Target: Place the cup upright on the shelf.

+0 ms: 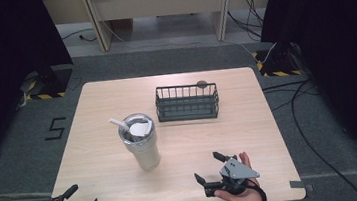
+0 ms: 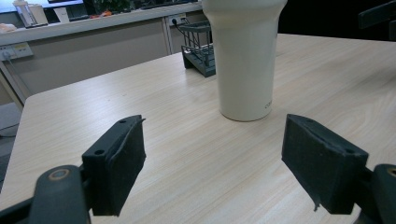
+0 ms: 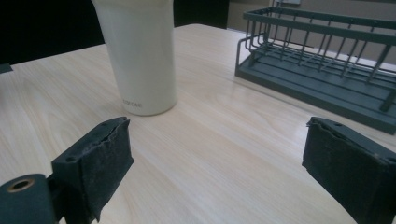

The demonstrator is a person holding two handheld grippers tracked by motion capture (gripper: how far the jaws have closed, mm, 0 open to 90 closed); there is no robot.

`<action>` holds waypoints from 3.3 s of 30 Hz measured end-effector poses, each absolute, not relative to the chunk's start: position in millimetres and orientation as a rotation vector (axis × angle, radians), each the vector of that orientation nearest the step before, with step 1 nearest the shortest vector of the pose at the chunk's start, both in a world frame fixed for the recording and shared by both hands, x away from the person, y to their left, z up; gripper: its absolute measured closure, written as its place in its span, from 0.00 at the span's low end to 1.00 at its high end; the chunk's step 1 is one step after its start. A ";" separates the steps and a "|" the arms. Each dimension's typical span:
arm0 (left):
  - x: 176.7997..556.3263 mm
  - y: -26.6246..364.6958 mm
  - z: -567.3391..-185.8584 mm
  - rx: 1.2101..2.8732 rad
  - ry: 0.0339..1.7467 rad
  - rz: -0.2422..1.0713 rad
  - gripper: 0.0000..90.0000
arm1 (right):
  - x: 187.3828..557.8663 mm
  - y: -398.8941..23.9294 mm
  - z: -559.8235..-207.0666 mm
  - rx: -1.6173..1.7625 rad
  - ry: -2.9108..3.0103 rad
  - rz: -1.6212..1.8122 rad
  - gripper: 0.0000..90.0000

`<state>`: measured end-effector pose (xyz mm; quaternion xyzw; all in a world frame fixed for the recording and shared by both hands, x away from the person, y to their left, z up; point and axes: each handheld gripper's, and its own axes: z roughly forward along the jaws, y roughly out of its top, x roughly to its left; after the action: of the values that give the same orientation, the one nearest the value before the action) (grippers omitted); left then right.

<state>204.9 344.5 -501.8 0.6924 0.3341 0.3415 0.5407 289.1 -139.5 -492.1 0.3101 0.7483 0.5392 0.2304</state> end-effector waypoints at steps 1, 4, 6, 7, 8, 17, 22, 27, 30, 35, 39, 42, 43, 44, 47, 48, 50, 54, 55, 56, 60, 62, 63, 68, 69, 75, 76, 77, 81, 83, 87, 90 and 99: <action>205.1 344.1 -501.6 1.646 0.791 0.812 0.23 | 290.4 -136.7 -491.2 0.846 2.059 1.489 0.09; 204.3 344.2 -501.5 1.651 0.787 0.814 0.23 | 293.9 -127.5 -488.4 0.832 2.070 1.500 0.09; 203.8 344.5 -501.5 1.646 0.787 0.813 0.23 | 295.3 -123.1 -486.7 0.821 2.069 1.505 0.09; 203.7 344.7 -501.6 1.646 0.786 0.813 0.23 | 296.0 -121.0 -486.0 0.823 2.068 1.510 0.09; 203.7 344.7 -501.5 1.644 0.786 0.812 0.23 | 297.4 -119.1 -485.4 0.815 2.065 1.512 0.09; 203.8 344.6 -501.3 1.642 0.785 0.812 0.23 | 313.7 -96.5 -480.2 0.795 2.079 1.534 0.09; 203.6 345.1 -501.0 1.645 0.781 0.810 0.23 | 322.6 -78.3 -480.8 0.765 2.105 1.537 0.10; 203.6 344.4 -500.8 1.643 0.774 0.808 0.23 | 330.1 -65.6 -479.9 0.750 2.115 1.544 0.10; 203.8 344.4 -500.8 1.642 0.773 0.805 0.23 | 334.3 -58.5 -480.8 0.750 2.124 1.548 0.10; 204.0 344.3 -500.6 1.640 0.772 0.803 0.23 | 339.3 -49.3 -484.2 0.752 2.136 1.553 0.10; 204.2 344.0 -500.6 1.640 0.770 0.801 0.23 | 343.1 -39.1 -485.3 0.735 2.160 1.557 0.10; 204.2 343.8 -500.5 1.639 0.768 0.799 0.23 | 346.9 -32.2 -485.5 0.740 2.167 1.567 0.10; 204.2 343.9 -500.5 1.639 0.767 0.799 0.23 | 348.4 -29.1 -485.8 0.736 2.173 1.568 0.10; 204.1 343.9 -500.4 1.638 0.767 0.798 0.23 | 349.4 -26.5 -486.1 0.738 2.176 1.567 0.10; 204.1 344.1 -500.4 1.636 0.766 0.798 0.23 | 352.5 -19.2 -488.4 0.733 2.190 1.570 0.10; 204.0 344.2 -500.3 1.636 0.766 0.798 0.23 | 353.5 -16.6 -489.2 0.728 2.192 1.571 0.10; 203.9 344.3 -500.2 1.634 0.764 0.798 0.23 | 355.2 -10.7 -490.2 0.725 2.198 1.574 0.10; 203.7 344.3 -500.0 1.633 0.763 0.797 0.23 | 359.1 -1.8 -492.2 0.728 2.201 1.587 0.10; 203.8 344.3 -500.0 1.632 0.763 0.796 0.23 | 361.4 0.5 -493.8 0.735 2.199 1.592 0.10; 203.8 344.3 -500.0 1.632 0.762 0.796 0.23 | 363.0 2.2 -495.0 0.751 2.196 1.598 0.10; 203.7 344.4 -500.0 1.630 0.762 0.795 0.23 | 366.9 8.3 -499.1 0.760 2.190 1.602 0.10; 203.7 344.5 -500.1 1.631 0.763 0.793 0.23 | 368.9 11.3 -501.0 0.772 2.185 1.599 0.10; 203.7 344.5 -500.1 1.631 0.762 0.794 0.23 | 369.7 12.8 -501.5 0.769 2.184 1.599 0.10; 203.6 344.7 -500.2 1.632 0.763 0.793 0.23 | 374.0 20.6 -502.3 0.755 2.174 1.609 0.09; 203.7 344.6 -500.3 1.631 0.765 0.792 0.23 | 375.0 21.7 -502.2 0.753 2.170 1.612 0.09; 203.7 344.6 -500.8 1.638 0.763 0.791 0.23 | 380.6 28.6 -502.2 0.719 2.141 1.643 0.07; 203.7 344.6 -500.8 1.638 0.762 0.791 0.23 | 381.3 29.4 -502.6 0.715 2.134 1.648 0.07; 203.7 344.6 -500.9 1.638 0.762 0.791 0.23 | 381.8 30.0 -503.0 0.714 2.132 1.647 0.07; 203.7 345.1 -501.0 1.635 0.763 0.791 0.23 | 383.4 33.0 -505.4 0.697 2.124 1.659 0.10; 203.9 345.0 -501.2 1.636 0.763 0.789 0.23 | 384.6 32.1 -505.0 0.693 2.139 1.668 0.11; 203.6 344.6 -500.9 1.639 0.758 0.790 0.23 | 384.9 31.8 -505.5 0.683 2.134 1.670 0.11; 203.8 344.6 -501.1 1.637 0.761 0.788 0.23 | 384.2 31.9 -507.1 0.682 2.115 1.678 0.11; 203.9 344.8 -501.3 1.633 0.764 0.784 0.23 | 383.4 32.0 -509.3 0.675 2.089 1.693 0.11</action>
<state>203.9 344.8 -501.3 0.6913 0.3234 0.3317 0.5545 383.4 32.0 -509.3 0.2393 0.7408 0.6003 0.1834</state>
